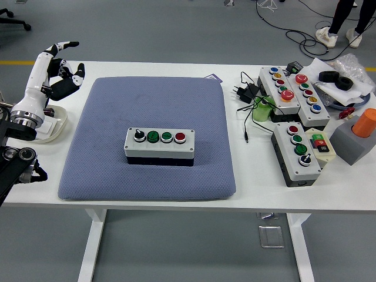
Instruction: Pick up the button,place it on the desk,press the button,press the button
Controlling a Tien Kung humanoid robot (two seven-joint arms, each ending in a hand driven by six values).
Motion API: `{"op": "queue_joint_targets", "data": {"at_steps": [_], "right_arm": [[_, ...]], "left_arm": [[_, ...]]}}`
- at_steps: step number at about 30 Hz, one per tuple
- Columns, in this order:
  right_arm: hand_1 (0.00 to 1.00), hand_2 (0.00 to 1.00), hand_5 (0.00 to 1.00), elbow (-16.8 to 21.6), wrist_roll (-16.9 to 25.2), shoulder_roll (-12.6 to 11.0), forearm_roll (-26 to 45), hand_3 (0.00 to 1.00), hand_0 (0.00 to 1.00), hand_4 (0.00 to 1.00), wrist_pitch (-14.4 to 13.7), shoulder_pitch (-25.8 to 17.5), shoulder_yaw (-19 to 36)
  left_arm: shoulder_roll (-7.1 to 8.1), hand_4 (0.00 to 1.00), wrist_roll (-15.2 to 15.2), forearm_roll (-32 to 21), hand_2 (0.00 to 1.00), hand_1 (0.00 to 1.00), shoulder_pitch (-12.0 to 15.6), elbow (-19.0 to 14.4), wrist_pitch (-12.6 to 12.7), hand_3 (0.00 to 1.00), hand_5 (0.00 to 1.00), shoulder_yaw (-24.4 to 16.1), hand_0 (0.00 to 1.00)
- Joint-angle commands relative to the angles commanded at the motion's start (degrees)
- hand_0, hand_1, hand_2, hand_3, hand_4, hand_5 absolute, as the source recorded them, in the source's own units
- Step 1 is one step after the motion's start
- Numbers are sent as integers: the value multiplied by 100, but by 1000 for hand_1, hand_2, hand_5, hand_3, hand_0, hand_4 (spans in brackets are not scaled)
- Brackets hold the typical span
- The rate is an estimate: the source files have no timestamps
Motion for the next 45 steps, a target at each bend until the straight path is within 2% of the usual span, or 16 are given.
{"op": "queue_joint_targets", "data": {"at_steps": [4, 5, 7, 12, 15, 26, 45], "right_arm": [[477, 539, 22, 0, -3, -2, -23, 582, 627, 279, 7, 3, 6], [477, 539, 22, 0, -2, -3, -21, 582, 627, 279, 8, 3, 5], [477, 539, 22, 0, -1, -4, -20, 582, 627, 279, 9, 3, 3], [477, 539, 22, 0, 7, -8, -17, 582, 627, 280, 7, 9, 1], [477, 539, 22, 0, 6, -9, -25, 582, 627, 280, 9, 6, 3], [477, 539, 22, 0, -5, 1, 1, 582, 627, 280, 6, -10, -24], [477, 539, 22, 0, 12, -19, 15, 582, 627, 279, 7, -76, -35]], "left_arm": [[-9, 781, -45, -968, 954, 874, 33, 36, 24, 977, 792, -13, 798], [-9, 765, -58, -1192, 990, 912, 39, 43, 34, 988, 998, -19, 850], [-9, 765, -74, -1710, 990, 912, 45, 50, 45, 988, 998, -25, 850], [-45, 742, -328, -2732, 998, 923, 93, 186, 125, 989, 998, -33, 861], [-52, 742, -376, -3109, 998, 923, 122, 243, 115, 989, 998, -21, 861], [-43, 718, -418, -3213, 985, 916, 183, 342, 63, 975, 998, -4, 859], [79, 702, -320, -3023, 963, 899, 273, 378, -477, 939, 998, 99, 828]]}}
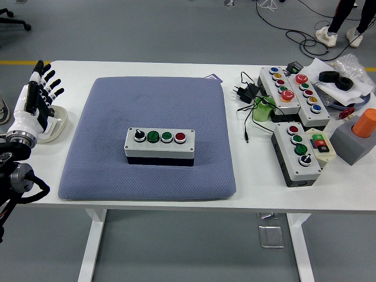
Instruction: Pick up the button,place it on the desk,press the button,press the button
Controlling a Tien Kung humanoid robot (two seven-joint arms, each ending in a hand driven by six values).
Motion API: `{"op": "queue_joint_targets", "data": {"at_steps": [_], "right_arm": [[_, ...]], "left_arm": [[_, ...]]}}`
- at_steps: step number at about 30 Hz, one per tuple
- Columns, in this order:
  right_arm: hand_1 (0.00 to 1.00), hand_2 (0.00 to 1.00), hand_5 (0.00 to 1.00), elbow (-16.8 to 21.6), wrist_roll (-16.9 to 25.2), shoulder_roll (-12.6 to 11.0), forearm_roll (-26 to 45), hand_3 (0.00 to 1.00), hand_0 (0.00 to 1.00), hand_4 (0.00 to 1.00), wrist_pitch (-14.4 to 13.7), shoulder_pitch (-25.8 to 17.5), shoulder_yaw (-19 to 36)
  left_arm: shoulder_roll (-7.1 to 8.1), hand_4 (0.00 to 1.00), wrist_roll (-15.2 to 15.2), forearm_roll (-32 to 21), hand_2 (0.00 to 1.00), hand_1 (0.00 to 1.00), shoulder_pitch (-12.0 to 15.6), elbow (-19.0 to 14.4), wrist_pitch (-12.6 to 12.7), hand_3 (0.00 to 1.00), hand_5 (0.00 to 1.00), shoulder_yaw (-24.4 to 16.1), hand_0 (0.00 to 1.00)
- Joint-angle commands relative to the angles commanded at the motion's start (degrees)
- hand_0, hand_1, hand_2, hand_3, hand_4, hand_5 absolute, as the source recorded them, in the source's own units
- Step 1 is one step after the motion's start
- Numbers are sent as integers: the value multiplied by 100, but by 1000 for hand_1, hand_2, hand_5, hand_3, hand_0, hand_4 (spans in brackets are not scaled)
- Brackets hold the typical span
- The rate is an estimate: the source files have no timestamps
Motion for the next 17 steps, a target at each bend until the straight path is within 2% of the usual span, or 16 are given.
{"op": "queue_joint_targets", "data": {"at_steps": [14, 17], "right_arm": [[477, 539, 22, 0, 1, 1, 15, 582, 627, 279, 3, 42, -26], [477, 539, 22, 0, 0, 5, 24, 582, 627, 279, 0, 57, -43]], "left_arm": [[16, 700, -7, -10, 951, 894, 21, -17, -7, 935, 998, -122, 824], [-20, 700, -25, -38, 951, 894, 48, -55, -103, 935, 998, -202, 824]]}}
